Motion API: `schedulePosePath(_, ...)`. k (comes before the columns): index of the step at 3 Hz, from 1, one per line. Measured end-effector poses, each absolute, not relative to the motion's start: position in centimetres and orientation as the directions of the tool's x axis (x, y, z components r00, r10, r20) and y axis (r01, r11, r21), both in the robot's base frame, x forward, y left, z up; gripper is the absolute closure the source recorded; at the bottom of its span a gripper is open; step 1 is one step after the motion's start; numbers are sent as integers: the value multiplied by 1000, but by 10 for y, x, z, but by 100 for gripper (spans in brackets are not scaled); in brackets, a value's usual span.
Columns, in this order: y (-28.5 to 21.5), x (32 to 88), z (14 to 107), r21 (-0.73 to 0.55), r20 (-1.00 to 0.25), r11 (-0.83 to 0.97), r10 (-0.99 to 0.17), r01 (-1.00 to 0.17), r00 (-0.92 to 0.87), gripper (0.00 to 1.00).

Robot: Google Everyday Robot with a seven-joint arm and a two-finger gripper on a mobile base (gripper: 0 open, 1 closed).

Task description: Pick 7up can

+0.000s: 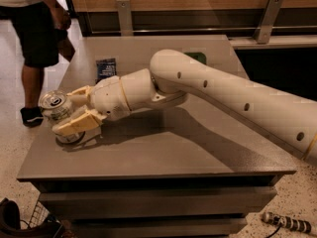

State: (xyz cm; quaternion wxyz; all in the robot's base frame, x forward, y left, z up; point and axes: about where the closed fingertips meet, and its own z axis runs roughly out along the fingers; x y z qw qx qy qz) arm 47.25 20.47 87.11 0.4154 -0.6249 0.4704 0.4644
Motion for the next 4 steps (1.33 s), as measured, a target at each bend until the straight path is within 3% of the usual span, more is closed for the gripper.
schedulePosePath(1, 207, 470, 872, -83, -971, -218, -201, -972, 128, 100)
schedulePosePath(4, 210, 464, 905, -141, -971, -273, -148, -952, 186, 100)
